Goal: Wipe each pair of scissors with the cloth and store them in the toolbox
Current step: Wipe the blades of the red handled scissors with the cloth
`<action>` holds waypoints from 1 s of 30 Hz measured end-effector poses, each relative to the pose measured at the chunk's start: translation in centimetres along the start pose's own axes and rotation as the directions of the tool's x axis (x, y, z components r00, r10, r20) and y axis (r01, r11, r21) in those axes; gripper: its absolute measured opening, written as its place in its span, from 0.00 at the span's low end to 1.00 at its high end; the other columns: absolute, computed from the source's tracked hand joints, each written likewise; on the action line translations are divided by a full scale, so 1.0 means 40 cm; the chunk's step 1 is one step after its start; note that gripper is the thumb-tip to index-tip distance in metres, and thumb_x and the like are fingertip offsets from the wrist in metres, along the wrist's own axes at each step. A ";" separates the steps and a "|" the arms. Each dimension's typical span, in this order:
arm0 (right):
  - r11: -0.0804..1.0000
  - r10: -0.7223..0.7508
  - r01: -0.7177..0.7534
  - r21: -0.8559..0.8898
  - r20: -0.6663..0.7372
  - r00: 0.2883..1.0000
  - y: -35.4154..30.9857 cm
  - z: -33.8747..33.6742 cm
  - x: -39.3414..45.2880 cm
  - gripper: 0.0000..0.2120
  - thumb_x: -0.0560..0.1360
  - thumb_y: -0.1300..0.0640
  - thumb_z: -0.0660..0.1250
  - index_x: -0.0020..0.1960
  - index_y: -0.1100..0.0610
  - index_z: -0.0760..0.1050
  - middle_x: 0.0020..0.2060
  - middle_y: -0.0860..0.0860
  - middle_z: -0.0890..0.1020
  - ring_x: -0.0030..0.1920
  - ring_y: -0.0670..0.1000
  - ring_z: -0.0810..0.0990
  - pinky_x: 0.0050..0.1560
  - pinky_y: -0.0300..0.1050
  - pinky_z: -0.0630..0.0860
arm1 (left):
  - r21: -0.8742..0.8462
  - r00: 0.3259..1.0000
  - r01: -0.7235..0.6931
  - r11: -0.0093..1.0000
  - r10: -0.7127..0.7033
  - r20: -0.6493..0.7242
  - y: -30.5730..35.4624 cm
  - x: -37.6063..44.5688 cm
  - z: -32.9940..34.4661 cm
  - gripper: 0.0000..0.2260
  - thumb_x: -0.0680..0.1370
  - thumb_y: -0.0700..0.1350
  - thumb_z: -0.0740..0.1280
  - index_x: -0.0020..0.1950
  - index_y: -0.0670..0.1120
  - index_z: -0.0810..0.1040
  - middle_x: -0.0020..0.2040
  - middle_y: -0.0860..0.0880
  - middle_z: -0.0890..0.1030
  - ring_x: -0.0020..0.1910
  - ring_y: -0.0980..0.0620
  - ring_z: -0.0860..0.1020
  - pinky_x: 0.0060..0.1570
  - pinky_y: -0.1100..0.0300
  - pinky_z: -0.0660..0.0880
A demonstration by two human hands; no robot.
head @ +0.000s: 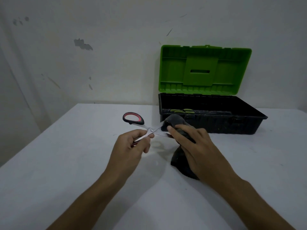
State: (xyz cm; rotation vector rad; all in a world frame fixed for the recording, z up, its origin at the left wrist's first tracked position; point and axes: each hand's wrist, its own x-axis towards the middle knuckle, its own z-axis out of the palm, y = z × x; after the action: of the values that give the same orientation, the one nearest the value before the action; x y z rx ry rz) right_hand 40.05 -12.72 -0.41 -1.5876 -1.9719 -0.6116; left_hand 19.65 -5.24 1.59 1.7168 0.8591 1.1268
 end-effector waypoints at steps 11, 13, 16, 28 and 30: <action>0.999 0.000 0.002 0.036 -0.035 0.999 -0.041 0.016 0.004 0.38 0.67 0.73 0.71 0.74 0.55 0.66 0.72 0.56 0.67 0.65 0.61 0.71 0.51 0.54 0.81 | 0.251 0.998 -0.061 0.966 0.051 0.045 -0.014 -0.009 0.012 0.12 0.80 0.40 0.63 0.39 0.51 0.78 0.30 0.55 0.76 0.26 0.62 0.73 0.28 0.73 0.66; 0.998 -0.052 0.050 0.035 0.053 0.997 -0.046 0.036 -0.006 0.41 0.64 0.71 0.76 0.72 0.51 0.69 0.71 0.53 0.71 0.64 0.56 0.68 0.50 0.52 0.81 | 0.211 0.997 -0.069 0.975 0.062 0.044 -0.011 -0.005 0.003 0.11 0.79 0.40 0.64 0.39 0.49 0.80 0.29 0.56 0.75 0.25 0.60 0.70 0.28 0.71 0.65; 0.998 -0.052 0.048 0.050 0.077 0.996 -0.017 0.029 -0.014 0.37 0.66 0.70 0.75 0.71 0.51 0.71 0.65 0.51 0.76 0.61 0.52 0.69 0.50 0.50 0.81 | 0.157 1.000 -0.009 0.988 0.010 -0.002 -0.019 0.012 -0.015 0.08 0.79 0.40 0.64 0.45 0.41 0.82 0.29 0.55 0.75 0.23 0.60 0.66 0.27 0.65 0.63; 0.956 0.033 -0.055 0.289 0.082 0.996 -0.074 -0.018 0.035 0.28 0.79 0.49 0.63 0.77 0.50 0.60 0.79 0.47 0.51 0.78 0.46 0.50 0.74 0.38 0.52 | 0.166 0.987 -0.068 0.984 0.043 0.154 0.006 0.000 -0.003 0.11 0.80 0.40 0.63 0.39 0.40 0.77 0.29 0.51 0.73 0.22 0.60 0.64 0.26 0.68 0.61; 0.976 -0.030 0.001 0.219 0.130 0.991 -0.068 0.002 0.017 0.27 0.82 0.44 0.55 0.79 0.48 0.54 0.80 0.48 0.46 0.79 0.50 0.45 0.75 0.44 0.53 | 0.105 0.988 -0.048 0.993 0.032 0.149 0.013 0.003 -0.017 0.11 0.80 0.39 0.63 0.38 0.37 0.75 0.29 0.48 0.73 0.21 0.59 0.62 0.24 0.67 0.60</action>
State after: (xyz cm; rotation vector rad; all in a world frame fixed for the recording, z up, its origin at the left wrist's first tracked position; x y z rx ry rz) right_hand 37.25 -12.71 -0.07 -1.5113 -2.0697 -0.2889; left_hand 19.10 -5.15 2.24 1.8888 0.8096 0.9803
